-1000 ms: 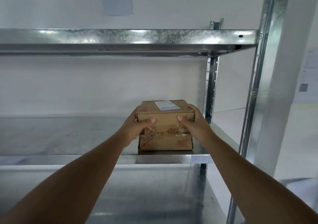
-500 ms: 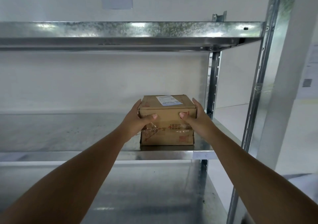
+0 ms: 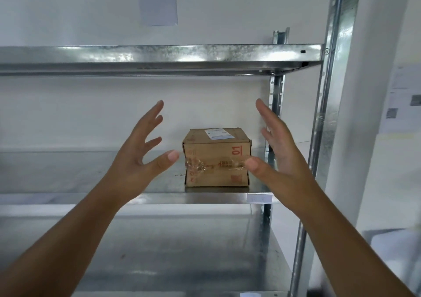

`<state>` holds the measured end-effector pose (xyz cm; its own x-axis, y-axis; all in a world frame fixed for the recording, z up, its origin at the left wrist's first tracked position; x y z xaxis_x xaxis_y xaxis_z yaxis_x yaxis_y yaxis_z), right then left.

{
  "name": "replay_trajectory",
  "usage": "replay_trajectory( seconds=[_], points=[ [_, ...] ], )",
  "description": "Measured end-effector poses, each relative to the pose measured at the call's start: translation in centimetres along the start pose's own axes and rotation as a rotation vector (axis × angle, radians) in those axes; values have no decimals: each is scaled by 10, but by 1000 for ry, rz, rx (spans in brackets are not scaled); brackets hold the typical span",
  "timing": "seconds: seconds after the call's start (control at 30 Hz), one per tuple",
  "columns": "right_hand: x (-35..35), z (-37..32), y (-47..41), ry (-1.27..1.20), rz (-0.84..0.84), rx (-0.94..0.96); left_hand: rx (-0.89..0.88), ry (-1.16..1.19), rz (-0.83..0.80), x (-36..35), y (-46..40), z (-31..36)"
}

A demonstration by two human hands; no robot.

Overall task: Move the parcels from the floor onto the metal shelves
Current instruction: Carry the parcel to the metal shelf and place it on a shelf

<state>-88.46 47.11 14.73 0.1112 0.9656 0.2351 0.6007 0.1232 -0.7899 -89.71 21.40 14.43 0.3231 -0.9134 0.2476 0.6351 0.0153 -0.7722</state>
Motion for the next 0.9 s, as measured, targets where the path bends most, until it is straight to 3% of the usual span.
replay_trajectory(
  seconds=[0.37,0.53,0.9],
  points=[
    [-1,-40,49,-115,-82,58,-48,-120,-27,17,72,65],
    [-7,-51,74,-85,-110,-27,-55,-151,-46,27,95,78],
    [-87,-136,125,89,-162,-54,-149,47,-277,94,144,76]
  ],
)
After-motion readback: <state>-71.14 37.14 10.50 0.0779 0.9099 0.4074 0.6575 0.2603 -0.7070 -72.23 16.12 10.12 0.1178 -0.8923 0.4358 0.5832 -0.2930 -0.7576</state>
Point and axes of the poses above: each hand's wrist, its own y-axis away from the middle knuckle, its own x-axis out of the back of the hand, z = x × y, the point moved 8 cm from there along -y, towards the middle knuckle, and after that the axes turned 6 degrees about z, right-handed, at the moved point
